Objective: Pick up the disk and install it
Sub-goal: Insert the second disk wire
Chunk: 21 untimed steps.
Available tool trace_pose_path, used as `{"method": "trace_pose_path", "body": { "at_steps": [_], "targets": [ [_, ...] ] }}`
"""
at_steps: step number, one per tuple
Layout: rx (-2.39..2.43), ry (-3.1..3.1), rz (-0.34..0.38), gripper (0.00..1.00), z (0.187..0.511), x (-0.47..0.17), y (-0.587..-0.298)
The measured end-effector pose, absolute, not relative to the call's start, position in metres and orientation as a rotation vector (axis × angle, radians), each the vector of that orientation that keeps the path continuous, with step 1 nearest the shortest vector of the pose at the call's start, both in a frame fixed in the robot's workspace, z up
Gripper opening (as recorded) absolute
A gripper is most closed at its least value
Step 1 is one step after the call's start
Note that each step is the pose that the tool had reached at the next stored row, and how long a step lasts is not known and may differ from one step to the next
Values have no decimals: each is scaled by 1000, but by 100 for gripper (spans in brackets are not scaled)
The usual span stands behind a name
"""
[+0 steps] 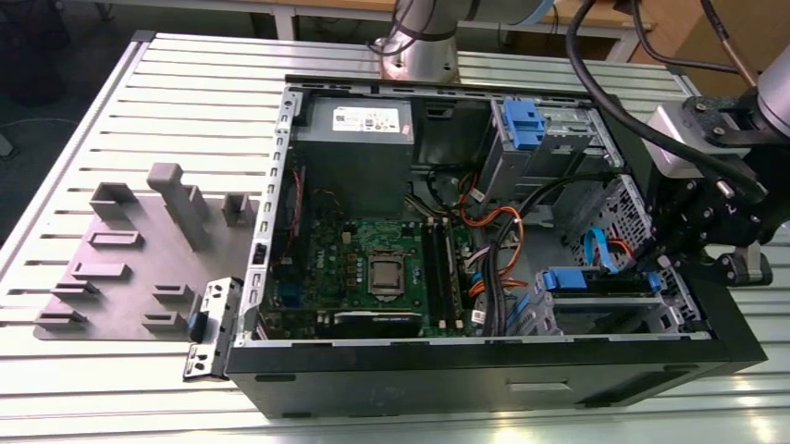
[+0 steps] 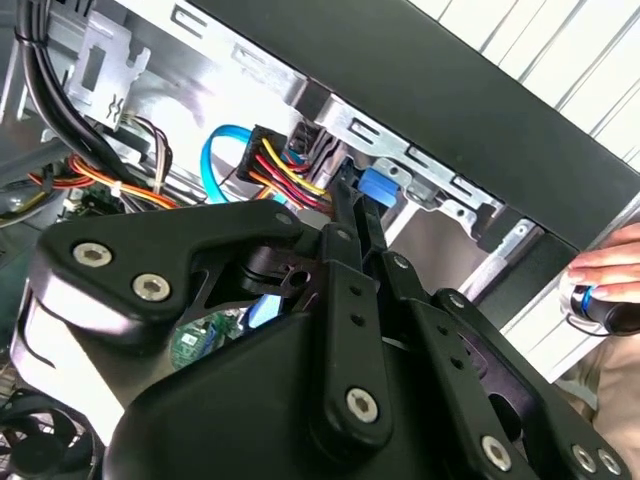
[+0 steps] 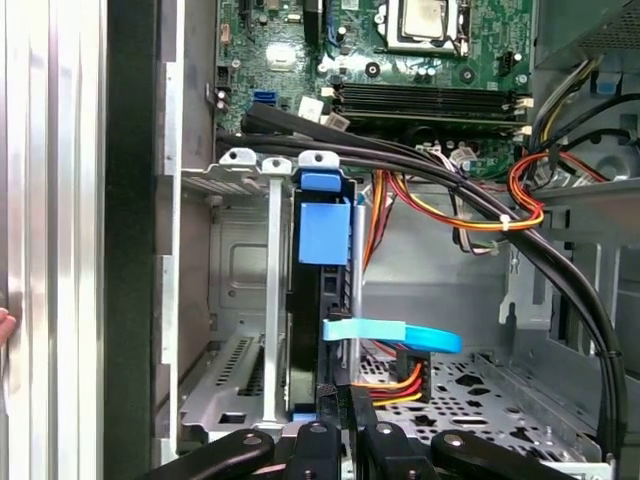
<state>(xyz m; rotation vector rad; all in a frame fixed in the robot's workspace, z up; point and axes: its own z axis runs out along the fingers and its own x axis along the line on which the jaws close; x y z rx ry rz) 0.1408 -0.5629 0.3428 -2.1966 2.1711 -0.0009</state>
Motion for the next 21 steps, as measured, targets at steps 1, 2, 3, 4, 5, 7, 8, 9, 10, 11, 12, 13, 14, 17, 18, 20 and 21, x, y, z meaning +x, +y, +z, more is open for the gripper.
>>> {"method": "trace_pose_path", "body": {
  "at_steps": [1,2,3,4,5,7,8,9,10,11,12,13,14,17,18,20,21],
  "targets": [
    [-2196,2171,-1,16,343,140,-564],
    [-2196,2171,-2,16,343,140,-565],
    [-2196,2170,-2,16,343,140,-565],
    [-2196,2170,-2,16,343,140,-566],
    [-2196,2170,-2,16,342,140,-566],
    [-2196,2170,-2,16,342,139,-566],
    [-2196,2171,-2,16,341,139,-566],
    [-2196,2170,-2,16,341,139,-567],
    [-2196,2170,-2,16,341,139,-567],
    [-2196,2170,-3,16,340,139,-567],
    [-2196,2170,-3,16,340,139,-567],
    [-2196,2171,-3,16,340,139,-567],
    [-2196,2170,-3,16,340,139,-567],
    [-2196,2170,-2,16,340,139,-567],
    [-2196,2170,-2,16,340,139,-567],
    [-2196,2170,-2,16,340,139,-567],
    [-2196,2170,-2,17,340,139,-567]
  ]
}}
